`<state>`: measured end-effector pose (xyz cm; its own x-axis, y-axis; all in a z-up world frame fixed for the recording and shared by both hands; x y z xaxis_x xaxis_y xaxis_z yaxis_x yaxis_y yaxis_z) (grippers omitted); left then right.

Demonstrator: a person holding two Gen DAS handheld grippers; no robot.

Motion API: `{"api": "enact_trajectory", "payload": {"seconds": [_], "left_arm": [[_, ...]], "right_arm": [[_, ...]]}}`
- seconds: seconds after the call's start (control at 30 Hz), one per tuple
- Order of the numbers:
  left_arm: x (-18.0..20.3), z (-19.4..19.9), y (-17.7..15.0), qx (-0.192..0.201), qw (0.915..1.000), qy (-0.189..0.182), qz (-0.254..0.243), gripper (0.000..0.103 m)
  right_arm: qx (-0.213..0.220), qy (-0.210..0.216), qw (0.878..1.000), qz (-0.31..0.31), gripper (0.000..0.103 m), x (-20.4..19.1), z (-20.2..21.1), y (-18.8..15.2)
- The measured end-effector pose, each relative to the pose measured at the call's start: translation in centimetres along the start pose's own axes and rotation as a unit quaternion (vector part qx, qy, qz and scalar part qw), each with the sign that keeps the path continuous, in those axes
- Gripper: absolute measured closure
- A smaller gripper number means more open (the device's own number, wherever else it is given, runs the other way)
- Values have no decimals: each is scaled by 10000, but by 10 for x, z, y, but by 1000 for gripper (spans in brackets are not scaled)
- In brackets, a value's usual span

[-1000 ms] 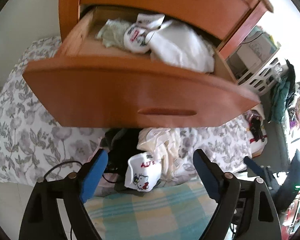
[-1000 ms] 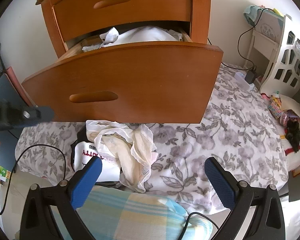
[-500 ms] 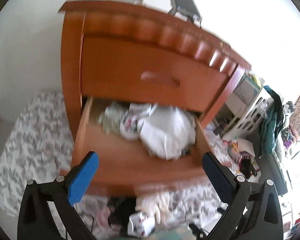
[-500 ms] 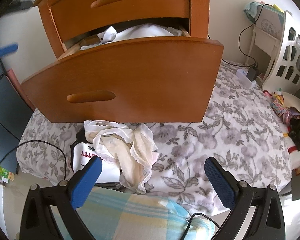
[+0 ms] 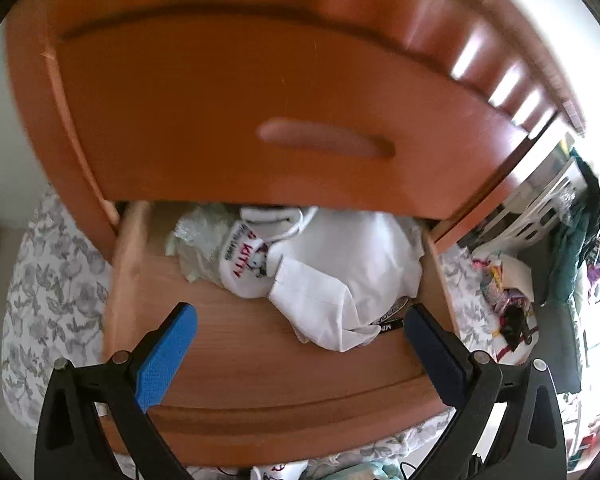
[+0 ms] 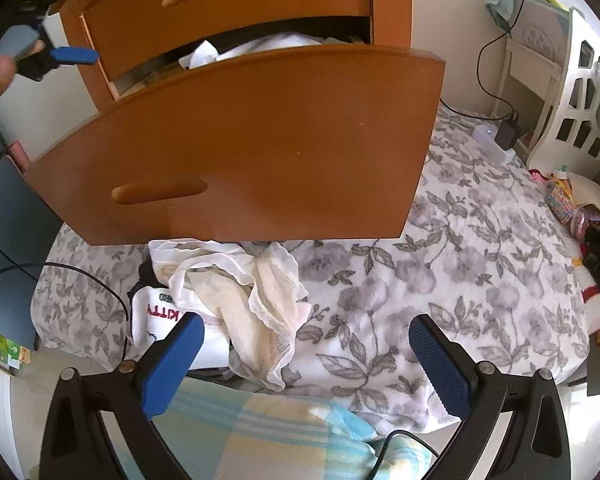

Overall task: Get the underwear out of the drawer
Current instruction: 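Reach the left tool into the drawer toward the white shirt, then close the left tool on the white shirt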

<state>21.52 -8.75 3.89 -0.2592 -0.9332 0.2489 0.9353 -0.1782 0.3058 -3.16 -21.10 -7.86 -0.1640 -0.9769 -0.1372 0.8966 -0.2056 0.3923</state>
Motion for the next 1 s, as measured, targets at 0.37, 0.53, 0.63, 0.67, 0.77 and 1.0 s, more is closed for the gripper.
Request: {"api": "enact_trajectory", "payload": {"seconds": [0.37, 0.53, 0.63, 0.67, 0.77, 1.0], "left_arm": [[0, -78, 9, -1009, 9940, 128, 392, 1], [8, -98, 11, -1244, 9915, 192, 315, 1], [11, -109, 11, -1371, 9897, 260, 307, 11], [12, -112, 11, -1419, 9890, 265, 311, 12], [16, -123, 8, -1551, 9872, 210, 319, 19], [20, -126, 6, -1551, 9875, 160, 219, 71]], "right_arm": [[-110, 7, 9999, -30, 0, 5, -11, 3], [-151, -1, 9999, -77, 0, 9, -15, 5], [-167, 2, 9998, -83, 0, 10, -17, 6], [-173, 1, 9998, -90, 0, 11, -17, 6], [-192, -13, 9997, -127, 0, 13, -19, 6], [-200, -29, 9997, -146, 0, 15, -20, 6]]}}
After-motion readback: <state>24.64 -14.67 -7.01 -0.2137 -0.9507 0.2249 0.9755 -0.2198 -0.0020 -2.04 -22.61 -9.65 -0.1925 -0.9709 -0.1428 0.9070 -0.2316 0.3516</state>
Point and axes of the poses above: each gripper's, at about its wrist camera, not at the fingertips, and z roughly against the way its jaws point, x to its right, y to its top, the point moved 4 cm from there along -z, roughly the way its jaws point, and after that the axes turned 11 degrees about -x, right-handed, at the moved point
